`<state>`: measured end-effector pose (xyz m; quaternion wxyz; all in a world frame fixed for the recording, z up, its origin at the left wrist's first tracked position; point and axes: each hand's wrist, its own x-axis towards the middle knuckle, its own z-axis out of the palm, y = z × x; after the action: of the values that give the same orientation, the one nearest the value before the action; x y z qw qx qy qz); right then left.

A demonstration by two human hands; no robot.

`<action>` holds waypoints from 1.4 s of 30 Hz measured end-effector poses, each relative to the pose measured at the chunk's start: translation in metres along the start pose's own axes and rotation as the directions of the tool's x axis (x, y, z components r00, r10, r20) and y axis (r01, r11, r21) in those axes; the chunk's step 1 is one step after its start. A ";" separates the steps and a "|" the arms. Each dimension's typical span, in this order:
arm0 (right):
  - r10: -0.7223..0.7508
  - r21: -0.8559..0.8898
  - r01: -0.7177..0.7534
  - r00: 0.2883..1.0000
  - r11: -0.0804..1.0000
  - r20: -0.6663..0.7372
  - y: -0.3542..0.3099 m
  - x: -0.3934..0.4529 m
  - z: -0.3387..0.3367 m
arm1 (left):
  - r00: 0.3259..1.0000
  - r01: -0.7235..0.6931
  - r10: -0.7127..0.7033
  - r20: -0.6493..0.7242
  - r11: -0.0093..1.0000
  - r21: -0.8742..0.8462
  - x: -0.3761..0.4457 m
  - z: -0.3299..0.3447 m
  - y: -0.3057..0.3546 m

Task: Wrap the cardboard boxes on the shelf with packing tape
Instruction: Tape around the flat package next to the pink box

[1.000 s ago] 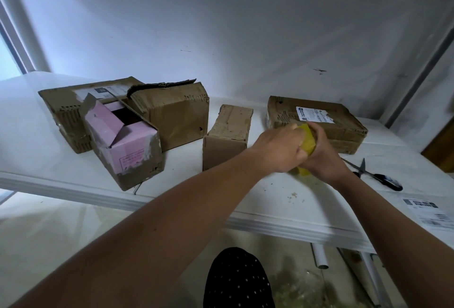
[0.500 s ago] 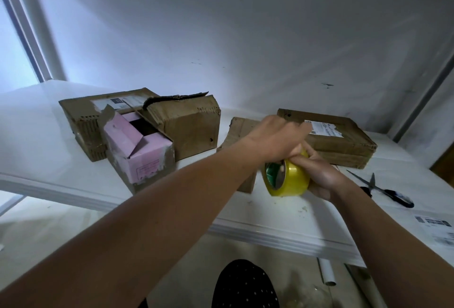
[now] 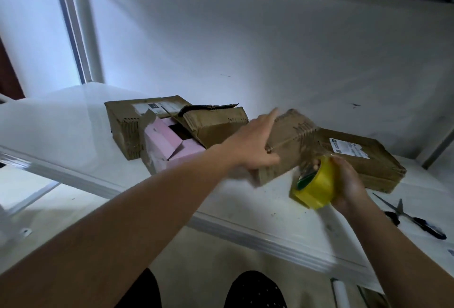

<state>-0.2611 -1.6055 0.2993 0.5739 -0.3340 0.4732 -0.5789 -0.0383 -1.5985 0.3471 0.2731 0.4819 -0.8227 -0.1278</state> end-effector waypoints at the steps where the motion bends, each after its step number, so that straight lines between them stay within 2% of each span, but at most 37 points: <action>1: -0.024 -0.039 0.022 0.999 0.999 -0.046 -0.001 0.002 -0.002 | 0.992 -0.094 0.091 -0.091 0.995 -0.028 -0.009 -0.002 -0.003; 3: -0.073 -0.139 0.053 0.987 0.989 -0.146 -0.007 0.006 -0.003 | 0.962 -0.222 0.214 -0.168 0.975 -0.025 -0.020 0.004 -0.010; 5: -0.088 -0.165 0.056 0.978 0.985 -0.191 -0.014 0.002 0.001 | 0.955 -0.272 0.277 -0.105 0.961 0.055 -0.024 0.017 -0.021; 6: -0.083 -0.172 0.051 0.979 0.984 -0.185 -0.016 -0.001 0.005 | 0.967 -0.245 0.250 -0.049 0.965 0.097 -0.025 0.023 -0.027; 8: -0.091 -0.221 0.058 0.986 0.974 -0.142 -0.018 -0.006 0.011 | 0.995 -0.101 0.102 -0.003 0.989 0.105 -0.025 0.033 -0.037; 9: -0.102 -0.259 0.068 0.987 0.963 -0.120 -0.018 -0.008 0.012 | 1.000 -0.024 0.024 -0.016 0.999 0.033 -0.024 0.036 -0.037; 11: -0.117 -0.336 0.076 0.988 0.939 -0.104 -0.016 -0.013 0.015 | 0.993 0.083 -0.101 -0.059 0.964 -0.254 -0.021 0.036 -0.031; 14: -0.148 -0.433 0.096 0.985 0.896 -0.089 -0.013 -0.016 0.017 | 0.960 0.214 -0.279 -0.001 0.737 -0.641 -0.009 0.027 -0.014; 15: -0.173 -0.465 0.122 0.983 0.877 -0.067 -0.013 -0.017 0.016 | 0.946 0.242 -0.324 0.020 0.664 -0.707 -0.005 0.025 -0.008; 16: -0.193 -0.494 0.148 0.980 0.857 -0.041 -0.013 -0.018 0.016 | 0.935 0.263 -0.354 0.030 0.633 -0.728 -0.001 0.022 -0.003; 21: -0.158 -0.538 0.133 0.988 0.832 0.000 -0.012 -0.022 0.021 | 0.925 0.333 -0.375 0.058 0.729 -0.598 0.010 0.009 -0.004; 26: -0.123 -0.567 0.122 0.992 0.815 0.037 -0.011 -0.026 0.027 | 0.887 0.431 -0.437 0.146 0.674 -0.600 0.002 0.000 -0.016; 31: -0.079 -0.544 0.101 0.995 0.833 0.063 -0.009 -0.030 0.030 | 0.863 0.424 -0.489 0.123 0.572 -0.702 -0.004 0.000 -0.024; 34: -0.080 -0.500 0.113 0.993 0.859 0.088 -0.010 -0.033 0.030 | 0.850 0.301 -0.525 0.032 0.436 -0.848 -0.007 0.002 -0.027; 37: -0.142 -0.481 0.161 0.987 0.862 0.075 -0.013 -0.032 0.033 | 0.770 0.233 -0.637 -0.028 0.322 -0.918 -0.008 0.004 -0.030; 38: -0.162 -0.488 0.176 0.984 0.855 0.071 -0.013 -0.031 0.033 | 0.752 0.238 -0.658 -0.036 0.321 -0.917 -0.010 0.008 -0.033; 42: -0.201 -0.484 0.191 0.979 0.854 0.033 -0.014 -0.028 0.030 | 0.728 0.467 -0.685 -0.028 0.526 -0.710 -0.017 0.023 -0.049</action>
<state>-0.2351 -1.5846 0.3261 0.4056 -0.5080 0.5719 -0.5004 -0.0094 -1.6097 0.2989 0.4889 0.6133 -0.4588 -0.4176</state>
